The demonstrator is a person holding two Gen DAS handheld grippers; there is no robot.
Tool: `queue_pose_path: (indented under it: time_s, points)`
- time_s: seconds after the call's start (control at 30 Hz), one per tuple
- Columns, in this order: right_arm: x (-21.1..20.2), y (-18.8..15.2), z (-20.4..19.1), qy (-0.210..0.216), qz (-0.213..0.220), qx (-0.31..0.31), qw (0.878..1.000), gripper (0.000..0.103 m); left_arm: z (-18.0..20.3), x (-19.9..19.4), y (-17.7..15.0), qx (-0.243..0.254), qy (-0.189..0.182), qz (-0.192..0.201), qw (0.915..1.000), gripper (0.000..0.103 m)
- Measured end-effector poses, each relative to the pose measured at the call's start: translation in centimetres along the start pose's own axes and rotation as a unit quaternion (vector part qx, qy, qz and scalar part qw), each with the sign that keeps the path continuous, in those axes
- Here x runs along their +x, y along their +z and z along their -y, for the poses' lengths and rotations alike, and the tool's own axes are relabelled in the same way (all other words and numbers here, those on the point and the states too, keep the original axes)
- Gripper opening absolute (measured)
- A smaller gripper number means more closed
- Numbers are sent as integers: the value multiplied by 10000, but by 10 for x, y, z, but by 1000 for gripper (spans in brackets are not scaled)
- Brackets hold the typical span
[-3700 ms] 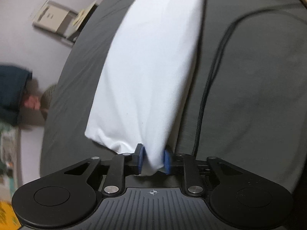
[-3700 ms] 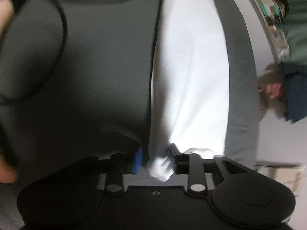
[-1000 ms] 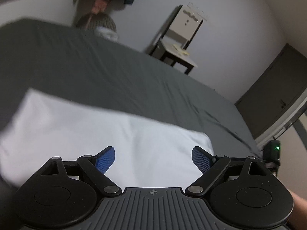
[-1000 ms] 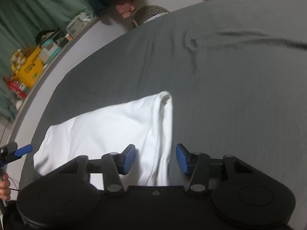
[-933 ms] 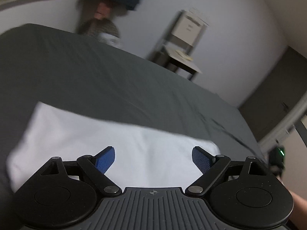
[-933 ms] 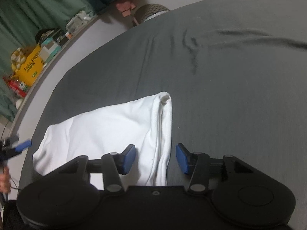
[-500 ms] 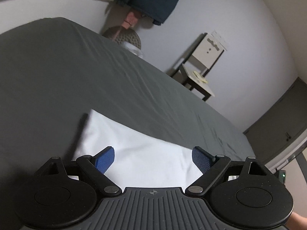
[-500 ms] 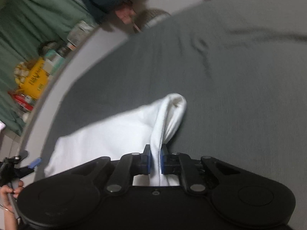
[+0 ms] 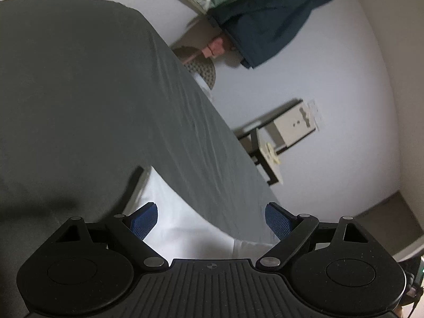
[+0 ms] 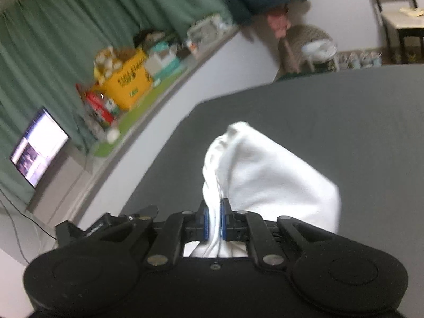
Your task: Fold clothes
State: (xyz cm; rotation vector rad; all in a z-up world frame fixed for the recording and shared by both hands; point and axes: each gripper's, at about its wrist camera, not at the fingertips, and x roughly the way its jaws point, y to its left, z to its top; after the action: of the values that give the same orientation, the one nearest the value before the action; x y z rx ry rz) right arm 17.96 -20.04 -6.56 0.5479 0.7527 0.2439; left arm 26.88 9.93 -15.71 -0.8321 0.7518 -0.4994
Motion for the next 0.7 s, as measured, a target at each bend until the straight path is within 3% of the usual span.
queue_pose_path:
  time_s: [0.13, 0.37, 0.4, 0.43, 0.47, 0.5, 0.63, 0.7]
  points:
    - [73, -8, -28, -291, -517, -235, 9980, 9, -16, -4, 5, -428, -24, 519, 9977, 89]
    - [170, -43, -41, -973, -1250, -288, 9870, 10, -41, 8, 7, -818, 51, 615, 9947, 89]
    - [175, -45, -42, -933, -1281, -335, 9868, 17, -42, 11, 8, -807, 76, 627, 9947, 89]
    - [174, -45, -43, -772, -1286, -334, 9881, 24, -43, 14, 9, -786, 92, 641, 9948, 89]
    - [173, -46, -44, -611, -1290, -333, 9892, 40, -44, 16, 10, -771, 100, 659, 9948, 89]
    - [170, -47, -46, -432, -1264, -342, 9904, 49, -45, 16, 11, -786, 82, 670, 9946, 89]
    - [116, -56, -54, 2, -652, -894, 9939, 48, -51, 18, 15, -935, -54, 682, 9933, 89]
    - [89, -66, -57, -13, -361, -1328, 9905, 53, -53, 21, 16, -1012, -119, 677, 9925, 89]
